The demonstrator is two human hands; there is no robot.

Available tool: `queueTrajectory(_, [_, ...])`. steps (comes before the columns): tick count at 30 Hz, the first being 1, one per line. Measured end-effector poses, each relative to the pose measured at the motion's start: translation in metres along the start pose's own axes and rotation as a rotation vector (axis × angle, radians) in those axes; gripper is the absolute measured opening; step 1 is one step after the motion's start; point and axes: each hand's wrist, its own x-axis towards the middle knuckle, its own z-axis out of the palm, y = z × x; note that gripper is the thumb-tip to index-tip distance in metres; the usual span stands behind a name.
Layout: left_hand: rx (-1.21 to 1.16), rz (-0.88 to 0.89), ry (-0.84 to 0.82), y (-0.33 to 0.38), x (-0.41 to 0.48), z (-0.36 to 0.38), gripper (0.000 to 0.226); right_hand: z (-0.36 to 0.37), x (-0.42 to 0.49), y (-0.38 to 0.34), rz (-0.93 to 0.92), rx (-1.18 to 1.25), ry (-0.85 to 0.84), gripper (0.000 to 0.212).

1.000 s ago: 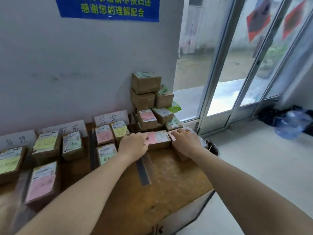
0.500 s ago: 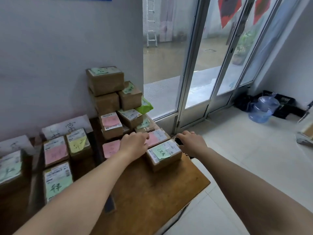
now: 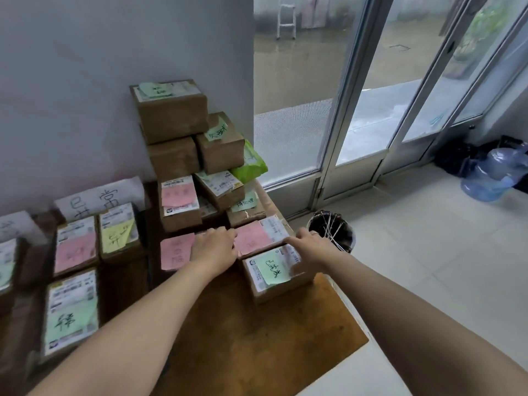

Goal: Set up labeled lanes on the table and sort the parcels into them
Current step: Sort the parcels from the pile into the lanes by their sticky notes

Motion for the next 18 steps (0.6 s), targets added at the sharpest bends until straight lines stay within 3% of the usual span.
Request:
queueTrajectory(8, [-0.051, -0.146, -0.014, 0.024, -0.013, 0.019, 0.041, 0.005, 0.013, 0.020, -0.181, -0.111, -0.174, 0.121])
queueTrajectory(13, [-0.074, -0.209, 0.001, 0.040, -0.022, 0.021, 0.042, 0.009, 0.008, 0.026, -0.272, -0.205, -0.153, 0.112])
queueTrajectory(18, [-0.093, -0.202, -0.018, 0.058, -0.033, 0.023, 0.045, 0.001, -0.004, 0.039, -0.364, -0.269, -0.164, 0.086])
